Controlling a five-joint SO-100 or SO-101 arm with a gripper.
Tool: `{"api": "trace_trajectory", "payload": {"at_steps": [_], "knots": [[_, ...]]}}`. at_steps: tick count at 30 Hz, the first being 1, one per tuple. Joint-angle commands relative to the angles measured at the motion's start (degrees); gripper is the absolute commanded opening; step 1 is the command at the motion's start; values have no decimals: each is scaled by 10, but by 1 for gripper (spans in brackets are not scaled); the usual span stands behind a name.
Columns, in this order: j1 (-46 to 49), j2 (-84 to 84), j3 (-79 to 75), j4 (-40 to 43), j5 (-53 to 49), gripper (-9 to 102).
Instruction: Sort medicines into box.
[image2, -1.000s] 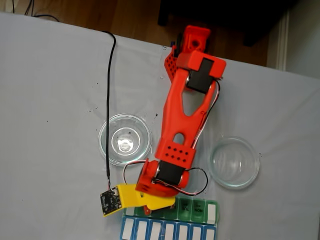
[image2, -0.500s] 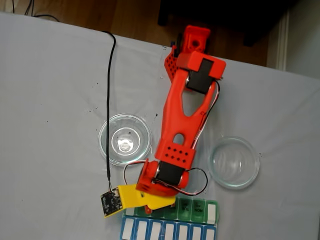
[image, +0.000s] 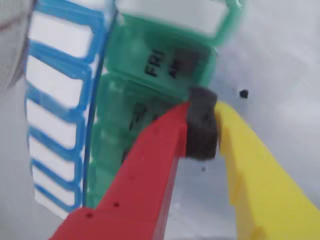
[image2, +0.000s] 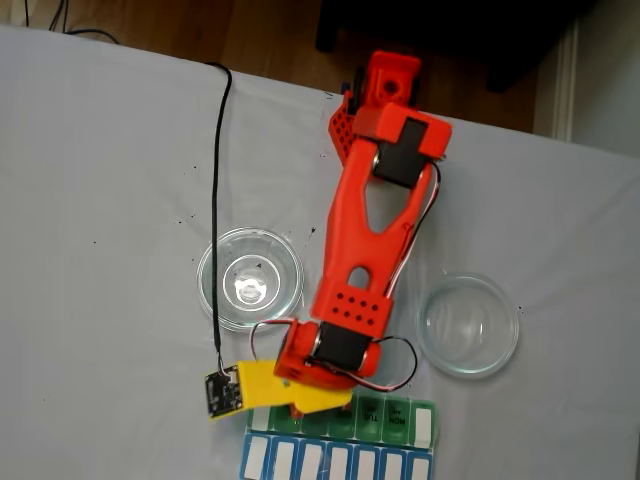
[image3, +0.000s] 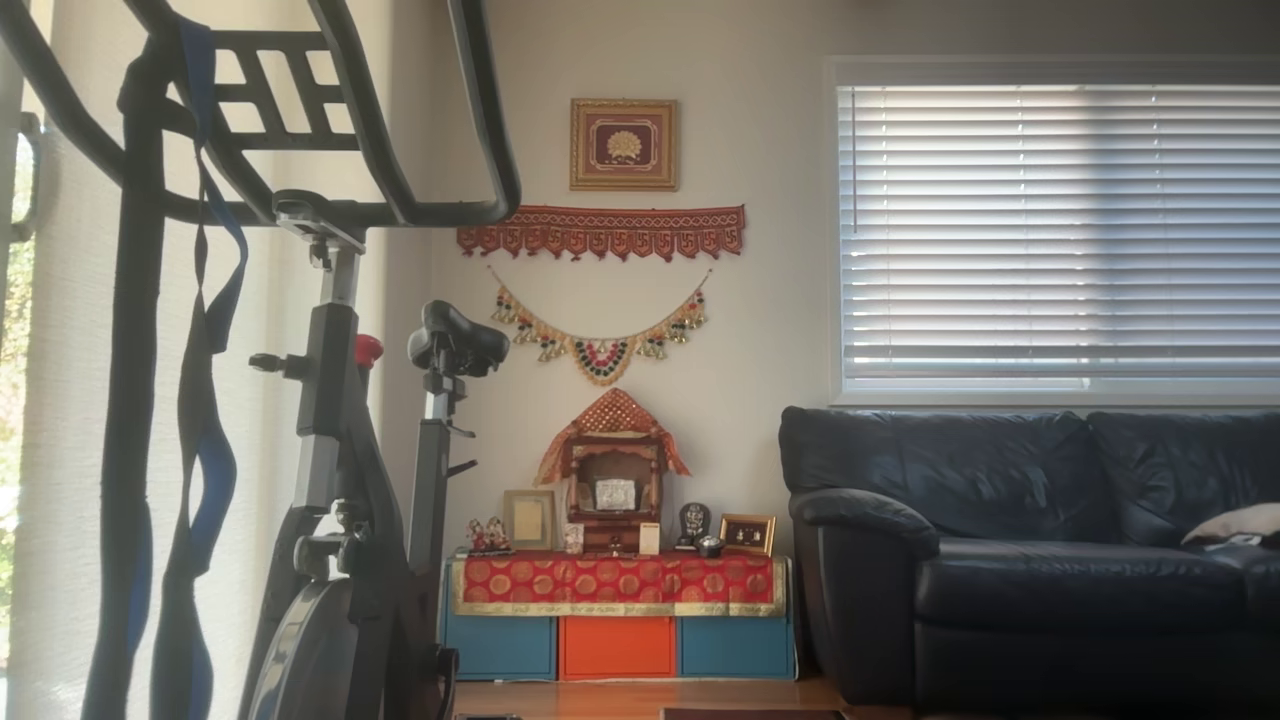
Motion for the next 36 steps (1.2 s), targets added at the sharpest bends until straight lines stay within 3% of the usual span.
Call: {"api": "trace_trajectory", "payload": {"at_steps": [1, 7, 12, 18, 24, 26, 33, 36], "knots": [[-8, 149, 31, -9, 20, 1], [-52, 384, 185, -62, 13, 1], [-93, 587, 392, -178, -61, 1], [-104, 834, 672, -198, -160, 1], [-79, 901, 761, -92, -285, 1], [-79, 901, 756, -13, -313, 1], [-130, 899, 792, 193, -312, 1], [-134, 897, 834, 192, -302, 2]]}}
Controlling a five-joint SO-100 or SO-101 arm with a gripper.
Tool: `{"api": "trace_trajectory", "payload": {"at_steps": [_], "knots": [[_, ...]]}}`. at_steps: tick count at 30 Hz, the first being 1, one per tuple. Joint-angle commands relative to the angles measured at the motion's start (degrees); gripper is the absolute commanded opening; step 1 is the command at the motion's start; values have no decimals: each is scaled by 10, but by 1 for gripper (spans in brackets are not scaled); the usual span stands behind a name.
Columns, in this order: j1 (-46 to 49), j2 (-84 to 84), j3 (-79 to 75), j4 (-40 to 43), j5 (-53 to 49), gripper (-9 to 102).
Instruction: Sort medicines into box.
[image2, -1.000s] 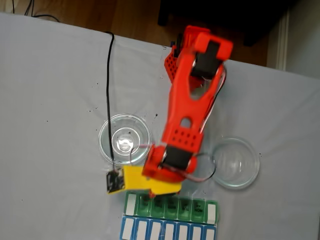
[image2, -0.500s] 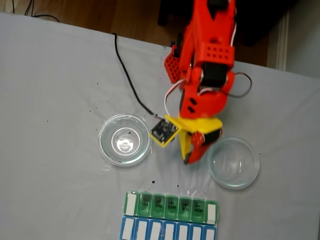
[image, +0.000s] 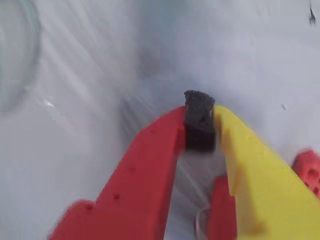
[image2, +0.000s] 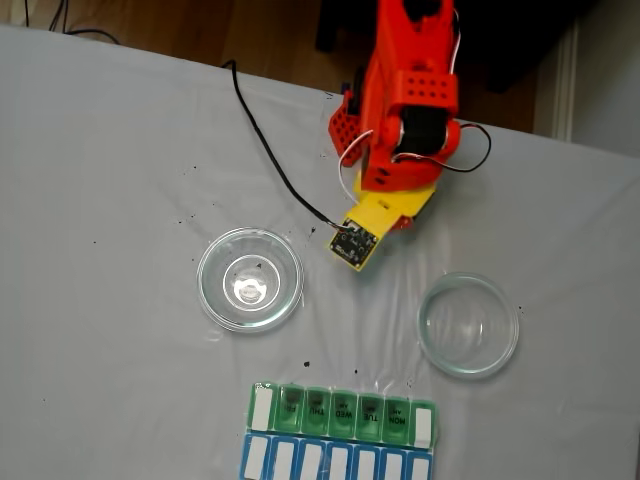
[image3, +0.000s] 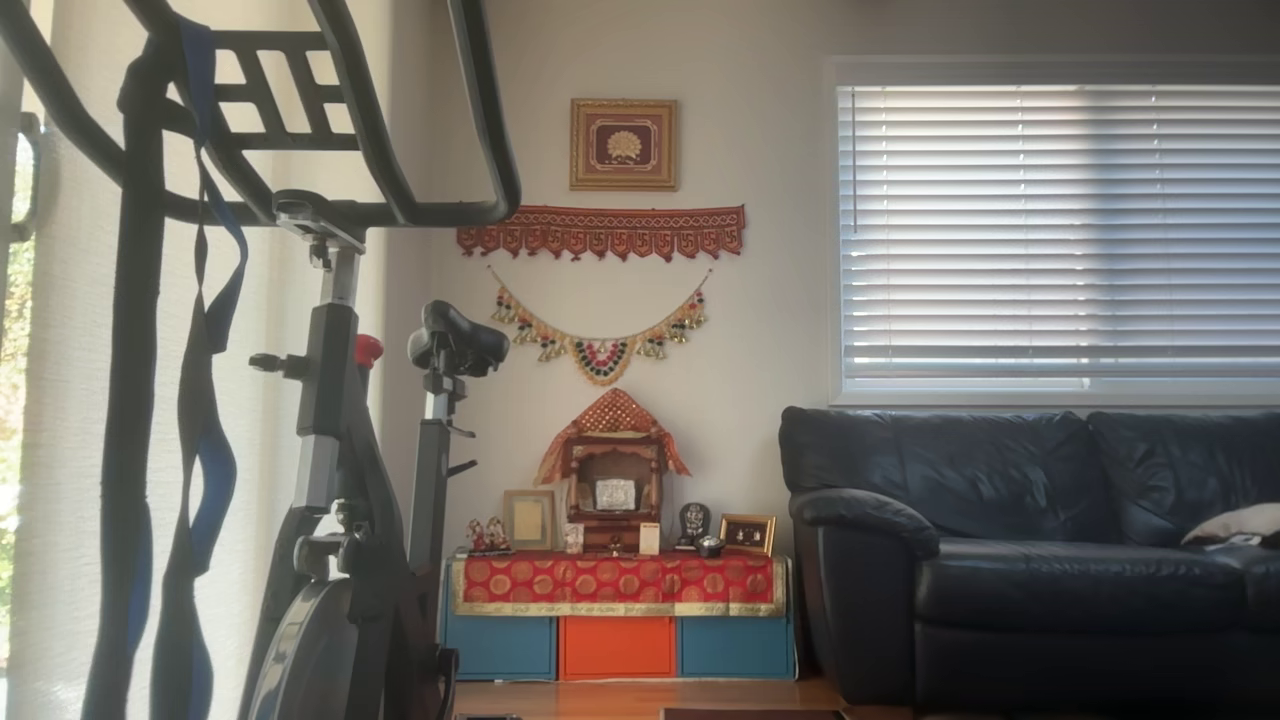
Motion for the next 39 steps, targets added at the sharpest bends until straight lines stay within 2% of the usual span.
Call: {"api": "trace_trajectory", "payload": {"at_steps": [1, 4, 7, 39], "knots": [[-7, 5, 26, 14, 22, 2], [-33, 9, 51, 20, 114, 2], [-42, 9, 51, 19, 128, 2], [-34, 10, 51, 25, 120, 2]]}}
